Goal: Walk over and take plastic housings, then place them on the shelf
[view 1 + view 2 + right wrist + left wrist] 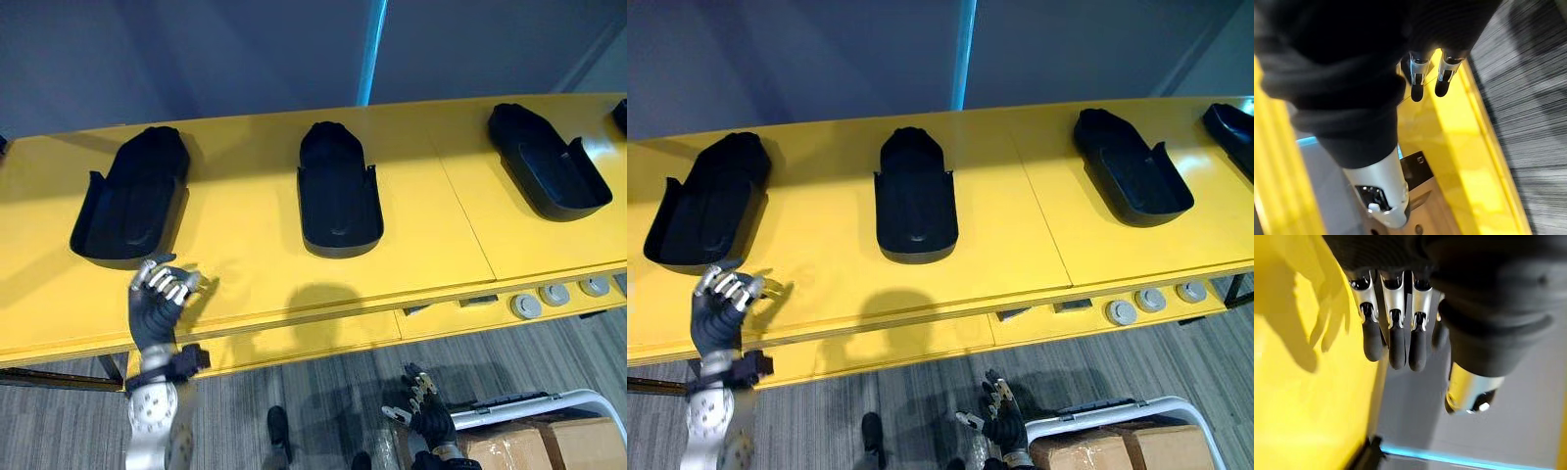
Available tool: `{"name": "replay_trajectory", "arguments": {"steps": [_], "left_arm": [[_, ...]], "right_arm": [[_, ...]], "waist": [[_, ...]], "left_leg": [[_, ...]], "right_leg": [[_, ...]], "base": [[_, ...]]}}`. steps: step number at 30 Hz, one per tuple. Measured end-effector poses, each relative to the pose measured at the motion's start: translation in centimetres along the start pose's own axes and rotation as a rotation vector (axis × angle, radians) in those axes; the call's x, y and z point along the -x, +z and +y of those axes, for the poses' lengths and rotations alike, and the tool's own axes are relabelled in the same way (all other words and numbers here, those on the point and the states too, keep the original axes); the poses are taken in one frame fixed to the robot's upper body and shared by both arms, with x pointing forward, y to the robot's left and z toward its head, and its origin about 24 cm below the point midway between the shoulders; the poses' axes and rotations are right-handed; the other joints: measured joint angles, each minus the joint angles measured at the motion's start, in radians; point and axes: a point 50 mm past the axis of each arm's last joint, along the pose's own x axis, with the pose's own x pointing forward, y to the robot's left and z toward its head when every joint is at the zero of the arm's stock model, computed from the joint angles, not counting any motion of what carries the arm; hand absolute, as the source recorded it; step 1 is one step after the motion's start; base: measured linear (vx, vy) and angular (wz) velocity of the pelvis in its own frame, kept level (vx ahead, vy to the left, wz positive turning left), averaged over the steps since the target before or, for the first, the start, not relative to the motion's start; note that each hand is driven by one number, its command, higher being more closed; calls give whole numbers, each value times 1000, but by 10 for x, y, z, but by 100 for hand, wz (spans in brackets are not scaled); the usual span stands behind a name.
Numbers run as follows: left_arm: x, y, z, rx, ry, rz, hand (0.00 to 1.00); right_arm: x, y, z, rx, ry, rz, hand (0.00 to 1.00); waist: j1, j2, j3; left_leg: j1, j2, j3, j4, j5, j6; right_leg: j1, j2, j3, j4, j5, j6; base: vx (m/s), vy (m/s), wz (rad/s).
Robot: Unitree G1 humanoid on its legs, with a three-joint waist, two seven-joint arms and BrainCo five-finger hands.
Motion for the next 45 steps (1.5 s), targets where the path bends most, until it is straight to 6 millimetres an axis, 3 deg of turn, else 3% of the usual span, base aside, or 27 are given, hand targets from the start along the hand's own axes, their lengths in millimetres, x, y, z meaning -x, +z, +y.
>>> {"name": "replay_trajectory", "arguments": {"steps": [4,8,10,12,13,14,15,17,18,19,20,21,23,24,25,26,28,30,32,34,35,36,38,40,43,44,45], "left_arm": [[13,-1,-9,-57,-11,8,0],[23,-7,-10,-60,-2,49,0],[24,-8,-10,-51,7,52,0],[26,-10,-9,-42,33,62,0],[26,-10,-9,-40,39,62,0],[25,-9,-11,-34,35,53,0],[20,-8,-12,-30,28,34,0],[11,-9,-18,-19,10,12,0],[1,-10,-24,-4,-4,-5,0],[-2,-9,-27,-1,-13,-16,0],[-6,-6,-29,5,-18,-34,0],[-7,-5,-29,3,-12,-40,0],[-7,-4,-28,-6,0,-47,0],[-7,-5,-28,-4,5,-42,0],[-8,-5,-29,2,4,-47,0],[-8,-5,-29,3,6,-48,0],[-9,-4,-24,0,30,-54,0],[-8,-4,-20,-11,44,-52,0],[-6,-4,-14,-24,62,-49,0],[-5,-2,-6,-52,81,-50,0],[-4,-4,-1,-59,104,-43,0],[0,-9,0,-51,122,-9,0],[2,-11,-1,-39,121,2,0],[2,-16,-1,-46,115,23,0],[5,-71,7,-127,54,257,0],[11,-101,13,-181,13,410,0],[16,-116,17,-204,-4,489,0]], "right_arm": [[-13,27,-9,14,-44,-113,0],[-24,51,-3,15,-32,-214,0],[-31,59,2,18,-16,-246,0],[-40,72,12,47,39,-290,0],[-40,77,12,62,46,-305,0],[-38,85,9,82,45,-340,0],[-34,90,1,101,15,-358,0],[-27,92,-14,114,-46,-367,0],[-14,91,-30,122,-118,-365,0],[-8,90,-34,121,-143,-363,0],[1,87,-37,130,-172,-356,0],[9,87,-36,138,-186,-358,0],[9,89,-33,136,-189,-373,0],[7,87,-32,134,-204,-371,0],[7,85,-32,127,-214,-364,0],[7,84,-32,126,-216,-356,0],[6,71,-37,117,-237,-301,0],[4,54,-43,107,-259,-228,0],[4,47,-44,101,-263,-194,0],[0,44,-42,88,-259,-183,0],[-6,46,-39,81,-246,-194,0],[-12,48,-42,96,-242,-189,0],[-17,49,-42,114,-229,-188,0],[-18,46,-44,124,-232,-170,0],[-26,22,-72,165,-293,-29,0],[-29,5,-86,169,-334,74,0],[-30,-3,-92,163,-356,121,0]], "waist": [[16,16,-30],[17,14,-55],[22,9,-58],[71,21,-64],[75,33,-72],[70,64,-93],[68,75,-100],[51,68,-100],[11,56,-93],[5,38,-83],[12,6,-70],[12,-9,-77],[19,-27,-78],[28,-26,-76],[31,-26,-74],[34,-21,-71],[26,0,-61],[28,-2,-69],[39,-9,-79],[54,-59,-117],[70,-69,-135],[77,-51,-146],[82,-28,-152],[82,-26,-162],[79,-17,-169],[78,-16,-169],[76,-17,-168]], "left_leg": [[38,-10,-32,0,0,0],[87,-2,-8,7,-21,2],[64,8,3,134,-85,-5],[19,32,-266,471,-295,-56],[21,28,-355,532,-344,-81],[26,22,-506,604,-419,-117],[48,14,-616,627,-475,-130],[65,2,-660,617,-518,-133],[74,-6,-636,578,-559,-105],[79,-19,-611,571,-567,-100],[88,-44,-539,577,-570,-76],[72,-53,-451,588,-566,-44],[64,-57,-334,568,-540,7],[67,-32,-237,510,-493,36],[80,-18,-160,455,-454,50],[93,-9,-129,424,-433,54],[134,22,-57,340,-370,63],[147,48,-27,303,-345,56],[140,59,-12,268,-325,34],[124,37,23,223,-276,-10],[111,29,47,186,-232,-32],[127,32,32,142,-220,-26],[165,68,24,101,-195,-60],[192,98,17,92,-197,-62],[209,100,1,88,-194,-58],[211,96,0,77,-185,-69],[212,94,1,71,-182,-73]], "right_leg": [[63,-3,-39,-13,-1,2],[94,-6,-8,-12,-2,3],[94,-8,57,-12,17,2],[90,24,257,-10,50,7],[82,41,305,-6,57,10],[48,76,388,22,63,18],[-3,107,471,74,57,31],[-59,120,550,134,44,60],[-100,110,599,153,46,93],[-112,100,630,155,54,107],[-125,77,720,130,88,140],[-156,65,766,90,160,151],[-212,46,688,34,298,107],[-195,12,533,-117,455,47],[-207,5,344,-45,398,24],[-211,6,290,19,340,11],[-167,11,232,215,147,16],[-104,-16,168,288,60,26],[-37,-54,108,294,18,37],[50,-94,98,115,-14,74],[78,-89,98,-43,-20,49],[84,-63,114,-106,45,29],[97,-11,132,-129,71,17],[111,17,129,-120,71,17],[130,24,125,-116,71,17],[128,20,125,-116,71,17],[126,18,124,-116,70,18]], "base": [[-32,-9,26],[-27,3,-21],[-57,31,-107],[-43,93,-240],[-13,177,-266],[-31,265,-244],[-58,350,-245],[-85,312,-152],[-98,269,-91],[-149,360,-146],[-190,370,-191],[-270,438,-240],[-279,329,-216],[-317,247,-221],[-311,218,-201],[-252,167,-162],[-228,77,-110],[-208,-56,-62],[-209,-162,-61],[-187,-255,-64],[-126,-298,-70],[-23,-224,-75],[60,-154,-46],[25,-131,-16],[22,-33,6],[10,26,6],[11,67,3]]}}
